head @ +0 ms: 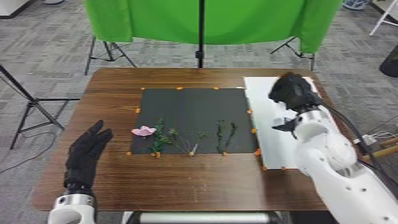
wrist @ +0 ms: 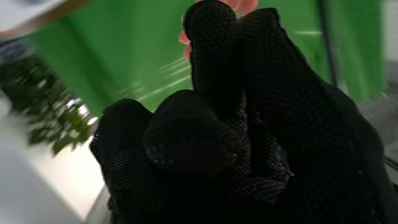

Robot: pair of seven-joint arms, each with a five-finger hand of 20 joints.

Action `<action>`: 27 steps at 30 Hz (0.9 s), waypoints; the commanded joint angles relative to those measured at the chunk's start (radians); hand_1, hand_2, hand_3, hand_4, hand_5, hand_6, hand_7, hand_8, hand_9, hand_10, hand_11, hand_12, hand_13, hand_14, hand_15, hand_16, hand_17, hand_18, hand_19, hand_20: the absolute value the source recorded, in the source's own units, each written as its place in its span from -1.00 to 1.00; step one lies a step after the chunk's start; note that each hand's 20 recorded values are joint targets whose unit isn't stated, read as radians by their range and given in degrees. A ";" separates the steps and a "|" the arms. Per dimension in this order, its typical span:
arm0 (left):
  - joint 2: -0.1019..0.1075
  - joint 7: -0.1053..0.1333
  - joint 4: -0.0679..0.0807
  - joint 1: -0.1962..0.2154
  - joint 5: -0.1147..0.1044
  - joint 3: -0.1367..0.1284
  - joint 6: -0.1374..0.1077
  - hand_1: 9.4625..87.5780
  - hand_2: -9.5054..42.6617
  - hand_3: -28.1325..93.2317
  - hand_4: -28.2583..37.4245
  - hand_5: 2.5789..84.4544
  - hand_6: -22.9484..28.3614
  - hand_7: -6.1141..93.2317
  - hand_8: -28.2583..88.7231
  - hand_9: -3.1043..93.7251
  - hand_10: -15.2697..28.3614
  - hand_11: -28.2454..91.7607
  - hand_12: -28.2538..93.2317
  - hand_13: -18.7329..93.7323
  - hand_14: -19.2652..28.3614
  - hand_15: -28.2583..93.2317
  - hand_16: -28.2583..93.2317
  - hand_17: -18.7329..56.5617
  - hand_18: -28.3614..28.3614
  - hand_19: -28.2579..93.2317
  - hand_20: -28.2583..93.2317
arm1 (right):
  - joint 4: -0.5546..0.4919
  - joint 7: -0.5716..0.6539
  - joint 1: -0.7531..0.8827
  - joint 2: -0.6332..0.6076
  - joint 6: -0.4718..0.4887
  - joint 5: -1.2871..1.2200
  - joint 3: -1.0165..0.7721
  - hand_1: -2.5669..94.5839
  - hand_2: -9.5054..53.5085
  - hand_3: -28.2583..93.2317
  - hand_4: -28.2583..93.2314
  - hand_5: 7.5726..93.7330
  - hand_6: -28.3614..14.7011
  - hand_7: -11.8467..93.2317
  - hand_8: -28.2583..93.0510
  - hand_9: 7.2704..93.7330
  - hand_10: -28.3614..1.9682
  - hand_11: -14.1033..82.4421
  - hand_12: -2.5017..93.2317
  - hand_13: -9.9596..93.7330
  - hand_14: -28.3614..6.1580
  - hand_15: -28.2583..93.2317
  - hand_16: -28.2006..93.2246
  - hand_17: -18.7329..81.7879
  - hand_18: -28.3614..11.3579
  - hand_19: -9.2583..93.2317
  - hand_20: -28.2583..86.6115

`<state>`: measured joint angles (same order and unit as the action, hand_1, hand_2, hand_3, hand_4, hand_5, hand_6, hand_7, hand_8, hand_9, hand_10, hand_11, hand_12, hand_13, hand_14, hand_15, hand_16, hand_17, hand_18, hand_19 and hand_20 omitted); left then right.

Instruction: Arrange flowers

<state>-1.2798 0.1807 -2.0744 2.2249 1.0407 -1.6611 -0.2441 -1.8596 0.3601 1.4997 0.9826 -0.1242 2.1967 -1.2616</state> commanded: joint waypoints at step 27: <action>0.015 0.023 0.029 -0.047 -0.010 0.037 0.007 -0.70 -0.93 0.54 -0.93 -0.08 0.07 -0.75 -0.61 -0.03 0.24 -0.29 -0.29 -0.05 0.40 -0.37 -0.48 -0.33 0.44 -0.47 -0.22 | 0.543 -0.013 -0.431 0.630 0.281 -0.041 0.351 0.41 -1.00 0.32 -0.70 0.60 0.21 -0.33 -0.31 0.93 0.29 -0.45 -0.08 0.93 0.59 0.51 0.06 0.71 -0.04 1.00 0.54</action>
<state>-1.2678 0.1993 -2.0561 2.1814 1.0379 -1.6374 -0.2357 -1.3869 0.3601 1.1082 1.5331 0.1257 2.0786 -0.8773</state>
